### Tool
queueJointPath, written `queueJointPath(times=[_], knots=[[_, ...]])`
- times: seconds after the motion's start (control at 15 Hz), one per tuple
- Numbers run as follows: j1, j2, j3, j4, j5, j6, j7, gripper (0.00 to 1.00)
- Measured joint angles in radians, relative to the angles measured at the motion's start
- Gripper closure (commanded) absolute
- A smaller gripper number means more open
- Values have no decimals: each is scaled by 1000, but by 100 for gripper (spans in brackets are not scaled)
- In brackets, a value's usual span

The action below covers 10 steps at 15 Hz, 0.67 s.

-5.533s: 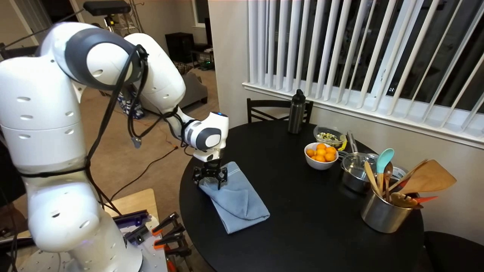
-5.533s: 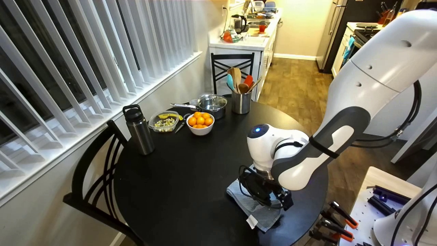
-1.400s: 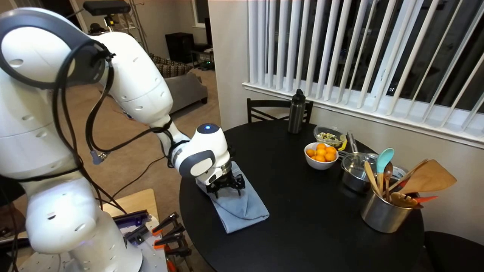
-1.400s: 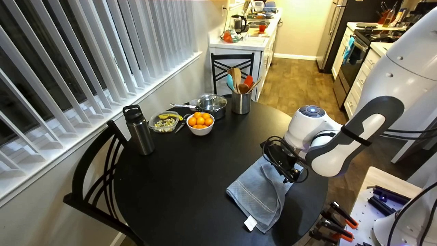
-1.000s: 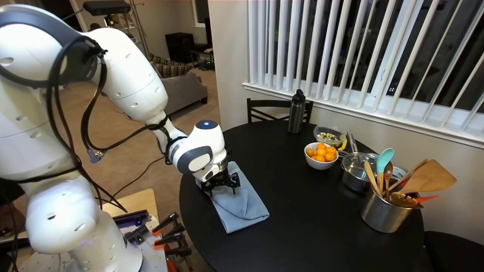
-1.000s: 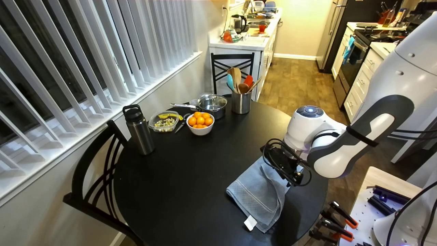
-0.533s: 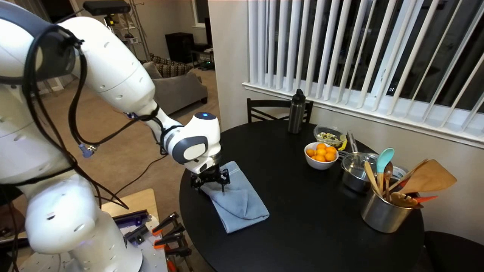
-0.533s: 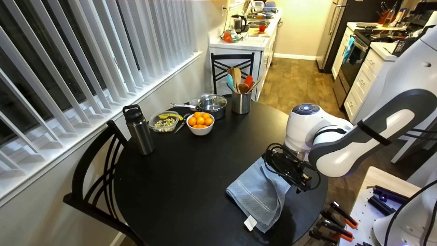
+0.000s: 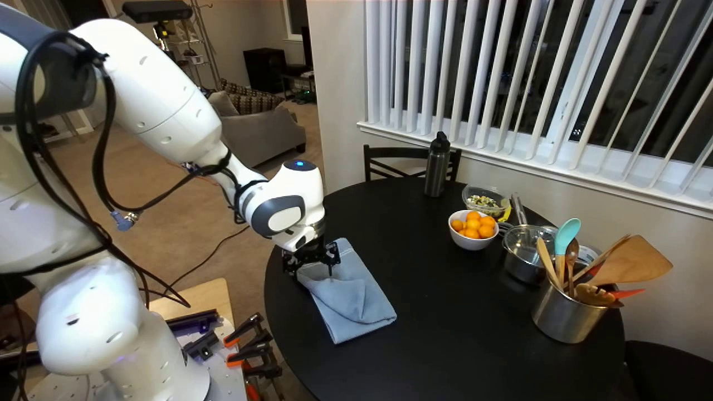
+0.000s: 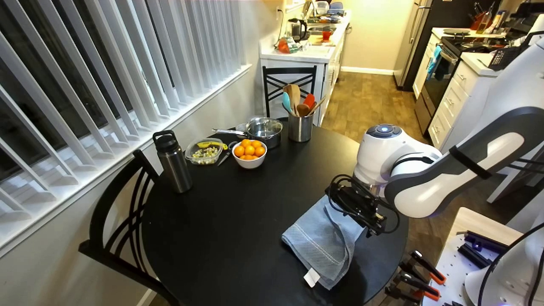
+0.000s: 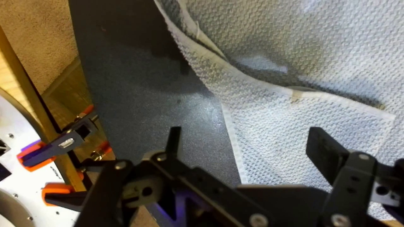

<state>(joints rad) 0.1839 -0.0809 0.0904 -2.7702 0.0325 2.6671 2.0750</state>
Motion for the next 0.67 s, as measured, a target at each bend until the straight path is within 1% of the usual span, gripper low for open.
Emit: queueJointPath(times=[0.33, 0.47, 0.53, 0.67], knots=[[-6, 1, 3, 0, 0, -2, 1, 0], [-42, -9, 0, 1, -33, -6, 17, 0], [-70, -23, -5, 8, -69, -22, 25, 0], [-127, -62, -9, 44, -141, -89, 41, 0]])
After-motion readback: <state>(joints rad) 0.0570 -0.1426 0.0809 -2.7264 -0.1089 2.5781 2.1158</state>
